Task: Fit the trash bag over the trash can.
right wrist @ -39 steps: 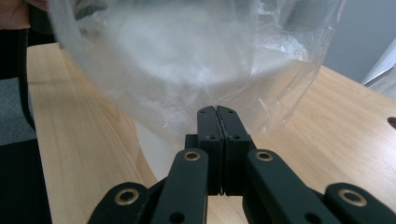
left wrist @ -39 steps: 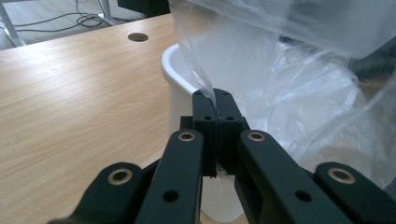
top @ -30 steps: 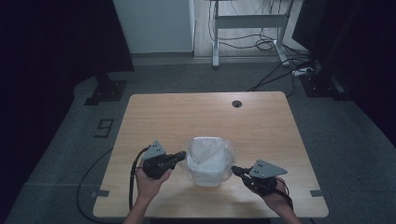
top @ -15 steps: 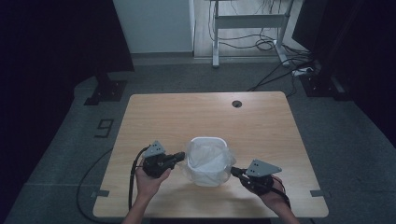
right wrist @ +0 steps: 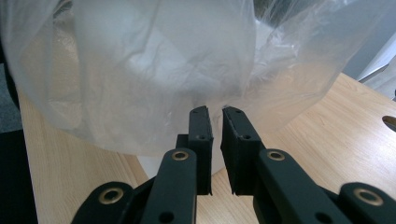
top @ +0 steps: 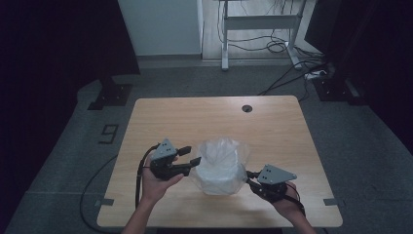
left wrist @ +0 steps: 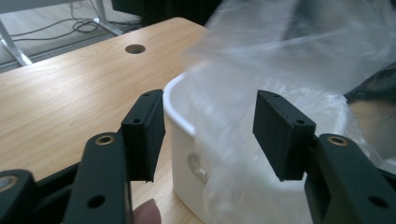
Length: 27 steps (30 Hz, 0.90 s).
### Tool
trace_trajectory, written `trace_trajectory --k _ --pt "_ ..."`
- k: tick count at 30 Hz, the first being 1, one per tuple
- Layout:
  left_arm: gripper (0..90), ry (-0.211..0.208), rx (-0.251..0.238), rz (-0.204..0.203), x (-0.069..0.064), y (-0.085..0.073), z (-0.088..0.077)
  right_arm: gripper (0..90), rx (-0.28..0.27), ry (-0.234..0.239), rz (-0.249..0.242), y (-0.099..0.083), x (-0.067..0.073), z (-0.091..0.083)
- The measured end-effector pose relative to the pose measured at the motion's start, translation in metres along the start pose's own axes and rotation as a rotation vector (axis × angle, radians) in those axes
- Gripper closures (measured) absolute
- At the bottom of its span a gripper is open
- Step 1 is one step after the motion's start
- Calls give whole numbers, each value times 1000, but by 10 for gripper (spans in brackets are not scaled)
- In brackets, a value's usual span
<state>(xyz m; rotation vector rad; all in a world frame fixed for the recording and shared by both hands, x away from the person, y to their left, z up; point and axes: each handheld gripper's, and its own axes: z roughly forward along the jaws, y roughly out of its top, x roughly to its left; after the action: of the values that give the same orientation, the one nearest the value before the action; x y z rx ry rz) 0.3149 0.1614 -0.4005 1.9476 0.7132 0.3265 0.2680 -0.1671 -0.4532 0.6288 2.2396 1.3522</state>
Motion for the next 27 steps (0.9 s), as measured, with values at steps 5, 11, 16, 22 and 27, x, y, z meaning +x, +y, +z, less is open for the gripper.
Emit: trace_trajectory --k 5,11,16,22,27 --pt "593 -19 20 17 3 12 11 802 2 2 -1 0 0 0" --pt "847 2 7 -26 9 12 15 505 -52 15 60 -1 -6 -10" --pt "879 24 -4 -33 9 9 13 457 -125 3 116 4 -15 -28" --pt "881 35 -5 -38 8 9 11 434 -185 -4 114 28 -20 -35" --pt "878 33 -7 -32 9 9 10 433 -178 -42 100 49 -22 -23"
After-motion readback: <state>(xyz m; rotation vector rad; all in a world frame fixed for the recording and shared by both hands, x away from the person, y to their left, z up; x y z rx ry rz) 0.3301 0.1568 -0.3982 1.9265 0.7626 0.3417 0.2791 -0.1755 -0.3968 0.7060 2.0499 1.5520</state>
